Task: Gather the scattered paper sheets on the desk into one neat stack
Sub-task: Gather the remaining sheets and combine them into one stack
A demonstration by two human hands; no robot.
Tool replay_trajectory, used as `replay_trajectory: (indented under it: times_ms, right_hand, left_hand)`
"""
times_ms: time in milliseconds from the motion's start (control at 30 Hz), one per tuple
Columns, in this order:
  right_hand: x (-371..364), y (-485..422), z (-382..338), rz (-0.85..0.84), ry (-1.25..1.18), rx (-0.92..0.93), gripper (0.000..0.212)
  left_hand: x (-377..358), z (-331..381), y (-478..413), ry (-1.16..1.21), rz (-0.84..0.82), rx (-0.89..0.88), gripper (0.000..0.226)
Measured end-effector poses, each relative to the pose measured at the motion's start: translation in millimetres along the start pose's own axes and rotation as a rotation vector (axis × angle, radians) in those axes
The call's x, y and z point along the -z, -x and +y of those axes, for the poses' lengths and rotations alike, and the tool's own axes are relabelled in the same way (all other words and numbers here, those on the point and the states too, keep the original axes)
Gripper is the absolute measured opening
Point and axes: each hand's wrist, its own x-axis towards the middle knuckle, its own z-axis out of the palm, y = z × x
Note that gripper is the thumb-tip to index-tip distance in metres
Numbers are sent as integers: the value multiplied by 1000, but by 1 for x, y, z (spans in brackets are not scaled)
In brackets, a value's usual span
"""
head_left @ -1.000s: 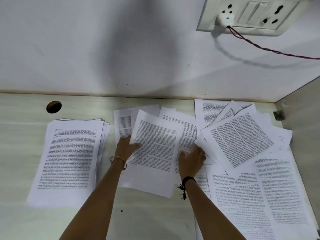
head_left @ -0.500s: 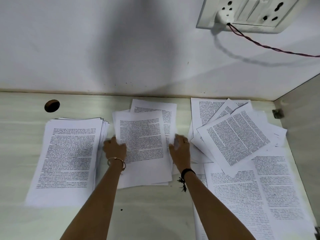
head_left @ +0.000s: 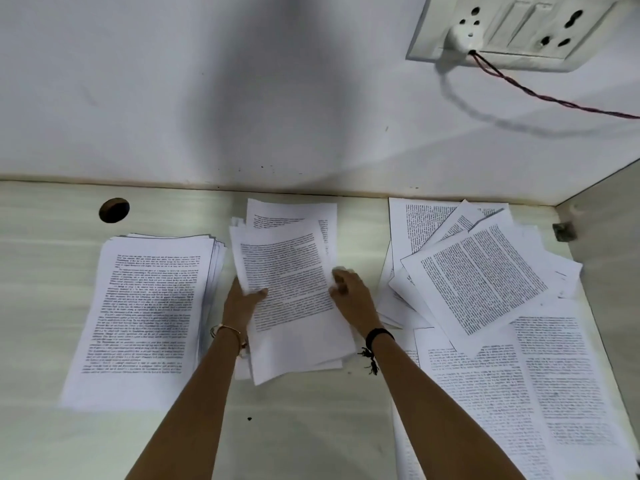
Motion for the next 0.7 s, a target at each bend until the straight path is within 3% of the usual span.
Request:
replay_trajectory:
  times_ms: [100,167,267,400,467,533,600,700]
  right_hand:
    - [0,-1,5,130,33,-30,42]
    - [4,1,6,46,-37,-42,48]
    - [15,7,11,8,-120,-56,30]
    - [27,32,19,338,-453,-288,53]
    - [26,42,21,320,-725,-419,55]
    - [19,46,23,223,-876,-487,52]
    - [16,49,24,218,-847,-472,42]
    - [33,49,34,259,-707,-425,46]
  left_hand:
    - [-4,2,3,61,-158,47,46]
    - [-8,0,4,44,-213,62,47]
    - [-13,0,10,168,-83,53,41]
    - [-22,-3,17,374,35,39,45]
    - [-37,-8,24,464,77,20,56]
    - [-62,-13,39,572,17,52,62]
    - [-87,-9,60,584,-61,130,54]
    - [-93,-6,69,571,-113,193,45]
